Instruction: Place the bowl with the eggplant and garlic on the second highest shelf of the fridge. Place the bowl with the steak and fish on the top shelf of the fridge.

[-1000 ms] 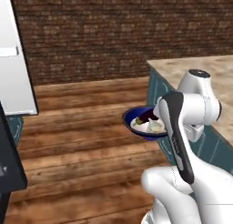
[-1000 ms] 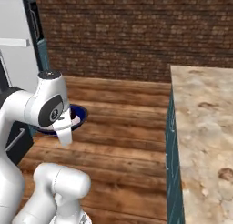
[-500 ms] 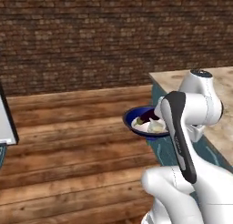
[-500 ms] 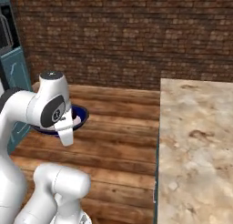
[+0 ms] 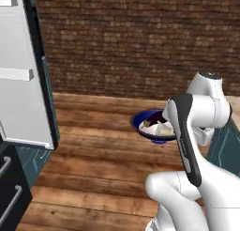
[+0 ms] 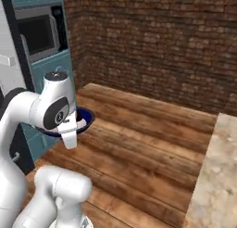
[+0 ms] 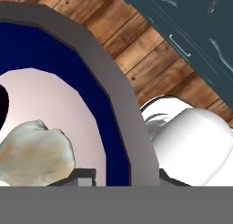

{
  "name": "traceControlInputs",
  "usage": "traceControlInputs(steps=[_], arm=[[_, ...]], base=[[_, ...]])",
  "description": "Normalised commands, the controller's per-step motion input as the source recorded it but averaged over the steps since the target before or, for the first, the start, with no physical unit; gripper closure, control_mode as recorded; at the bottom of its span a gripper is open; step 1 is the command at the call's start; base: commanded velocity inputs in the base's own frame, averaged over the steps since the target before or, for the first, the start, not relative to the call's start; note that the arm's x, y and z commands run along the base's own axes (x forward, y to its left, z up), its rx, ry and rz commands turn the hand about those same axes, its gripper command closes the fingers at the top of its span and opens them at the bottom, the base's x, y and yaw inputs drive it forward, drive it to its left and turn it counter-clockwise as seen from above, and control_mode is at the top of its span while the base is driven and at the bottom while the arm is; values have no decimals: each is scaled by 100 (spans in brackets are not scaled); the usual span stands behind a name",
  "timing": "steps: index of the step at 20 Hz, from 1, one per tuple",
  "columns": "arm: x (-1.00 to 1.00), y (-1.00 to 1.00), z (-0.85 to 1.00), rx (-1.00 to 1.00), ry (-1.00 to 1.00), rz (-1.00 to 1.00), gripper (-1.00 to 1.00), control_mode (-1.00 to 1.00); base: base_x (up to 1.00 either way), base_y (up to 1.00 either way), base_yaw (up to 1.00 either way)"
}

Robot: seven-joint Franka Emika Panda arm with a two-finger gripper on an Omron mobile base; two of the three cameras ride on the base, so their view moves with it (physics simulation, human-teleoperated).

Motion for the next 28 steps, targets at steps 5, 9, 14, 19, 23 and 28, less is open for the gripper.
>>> traceControlInputs(steps=[5,9,14,19,23,28], arm=[[0,0,0,0,0,0,100,100],[0,0,0,0,0,0,100,100],[0,0,0,0,0,0,100,100],[0,0,0,0,0,0,100,100],[0,0,0,0,0,0,100,100],[0,0,0,0,0,0,100,100]], base=[[6,-8,99],[0,-15,100],[28,-37,84],[59,-75,56],[84,-5,24],[100,1,10]])
